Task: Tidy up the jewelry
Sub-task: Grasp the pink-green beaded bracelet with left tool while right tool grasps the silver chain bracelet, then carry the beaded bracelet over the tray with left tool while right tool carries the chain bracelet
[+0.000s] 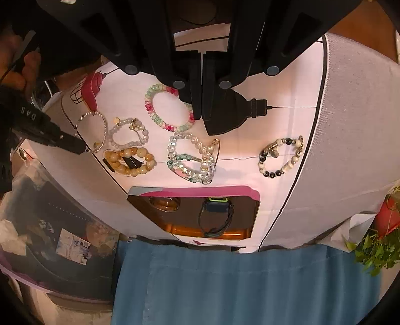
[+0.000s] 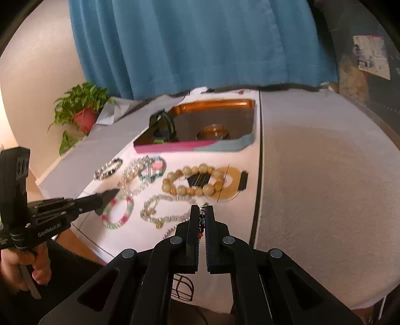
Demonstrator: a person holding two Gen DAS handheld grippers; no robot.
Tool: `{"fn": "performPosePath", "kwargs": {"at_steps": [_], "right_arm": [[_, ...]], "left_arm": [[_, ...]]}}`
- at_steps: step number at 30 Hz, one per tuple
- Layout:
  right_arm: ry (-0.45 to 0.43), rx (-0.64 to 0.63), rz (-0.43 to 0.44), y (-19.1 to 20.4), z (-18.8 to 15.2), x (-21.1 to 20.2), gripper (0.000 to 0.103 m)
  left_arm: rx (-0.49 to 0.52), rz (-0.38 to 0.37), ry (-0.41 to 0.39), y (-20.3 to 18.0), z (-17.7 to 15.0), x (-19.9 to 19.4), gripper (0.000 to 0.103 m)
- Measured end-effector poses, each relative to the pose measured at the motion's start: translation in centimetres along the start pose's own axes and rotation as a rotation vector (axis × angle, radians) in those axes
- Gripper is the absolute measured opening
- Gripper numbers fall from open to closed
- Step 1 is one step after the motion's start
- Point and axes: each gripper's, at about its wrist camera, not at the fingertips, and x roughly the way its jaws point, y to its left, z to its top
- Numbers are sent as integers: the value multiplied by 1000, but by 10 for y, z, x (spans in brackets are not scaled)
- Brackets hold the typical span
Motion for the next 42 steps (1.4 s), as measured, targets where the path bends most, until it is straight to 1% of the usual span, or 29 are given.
{"fn": "performPosePath", "kwargs": {"at_steps": [1,3,4,5,7,8,11,12,13,14,15,18,20,22,24,26,29,31,34,42], "right_arm": [[2,6,0,-2,1,0,4],[6,31,-6,-7,1,1,4],[9,41,-7,-9,1,2,4],[14,47,-8,-10,1,4,4],[18,53,-16,-10,0,6,4],[22,52,-12,-9,-1,7,4],[40,25,-27,-5,-2,13,4],[49,23,-30,-4,-3,14,4],[68,22,-33,-4,-5,18,4],[74,21,-37,-4,-7,21,4],[70,16,-48,-3,-7,21,4],[69,-33,-71,3,-8,22,4],[69,-42,-74,4,-8,22,4],[55,-16,-46,2,-8,19,4],[27,3,-23,1,-3,10,4],[-4,-11,-28,5,3,-3,4],[-39,-23,-38,11,14,-21,4],[-56,-26,-32,13,21,-31,4],[-76,-22,-9,16,32,-41,4],[-94,-14,83,28,53,-60,4]], "left_arm": [[-8,-26,6,1,0,0,0],[-45,-106,35,3,0,1,1],[-51,-109,38,3,-1,1,8],[-51,-107,38,3,-1,0,12],[-44,-102,32,0,-1,-1,43],[-40,-98,34,-1,0,0,47],[-20,-81,57,-6,1,13,42],[3,-61,45,-9,2,14,29],[52,-18,49,-15,3,18,9],[93,22,45,-19,3,21,6],[98,19,44,-19,4,23,4],[90,26,49,-18,6,27,4],[80,39,57,-19,7,28,4],[57,28,74,-18,8,25,4],[34,39,67,-16,10,16,4],[37,109,76,-16,14,8,4],[17,135,75,-12,19,-3,4],[15,126,51,-12,23,-11,4],[46,139,26,-19,29,-21,4],[45,100,-45,-25,52,-50,4]]}}
